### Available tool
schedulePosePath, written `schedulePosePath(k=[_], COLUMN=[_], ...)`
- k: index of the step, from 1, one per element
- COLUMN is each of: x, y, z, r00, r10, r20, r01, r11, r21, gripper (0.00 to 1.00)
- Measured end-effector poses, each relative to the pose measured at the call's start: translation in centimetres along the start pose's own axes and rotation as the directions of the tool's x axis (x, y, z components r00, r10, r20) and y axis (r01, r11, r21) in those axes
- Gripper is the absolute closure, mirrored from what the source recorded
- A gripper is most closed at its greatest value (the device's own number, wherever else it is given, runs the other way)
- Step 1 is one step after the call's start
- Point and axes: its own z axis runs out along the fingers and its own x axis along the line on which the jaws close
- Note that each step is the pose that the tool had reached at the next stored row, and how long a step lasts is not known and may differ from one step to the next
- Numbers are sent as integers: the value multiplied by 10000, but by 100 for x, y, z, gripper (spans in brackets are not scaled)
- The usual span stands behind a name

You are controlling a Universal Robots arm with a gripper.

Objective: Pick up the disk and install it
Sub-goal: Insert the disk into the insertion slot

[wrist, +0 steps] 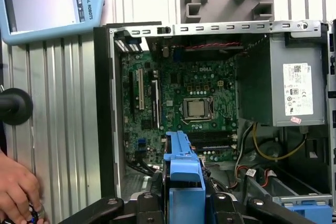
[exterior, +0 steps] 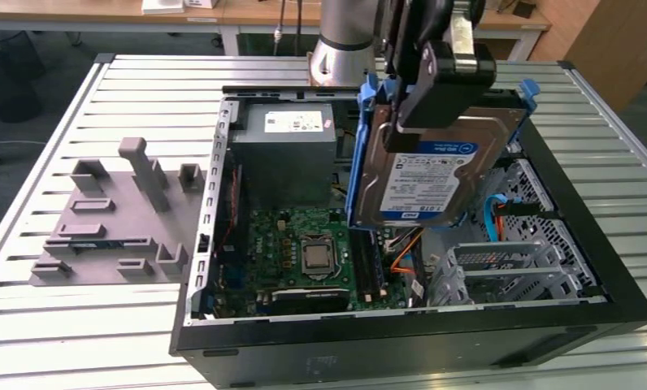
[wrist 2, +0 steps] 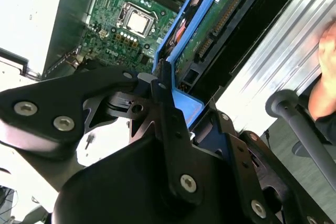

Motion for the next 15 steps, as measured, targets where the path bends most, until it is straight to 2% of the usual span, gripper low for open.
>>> schedulePosePath(k=[6, 9, 12, 15], x=[13, 36, 90, 96], y=[-145, -165, -170, -170], z=[16, 28, 43, 67], r00=[10000, 10000, 10000, 9998], r10=[0, 0, -6, -214], r20=[-3, -3, -3, -6], r01=[0, 0, 6, 214], r11=[10000, 10000, 10000, 9998], r21=[-5, -5, -5, -7], gripper=[64, 64, 64, 64])
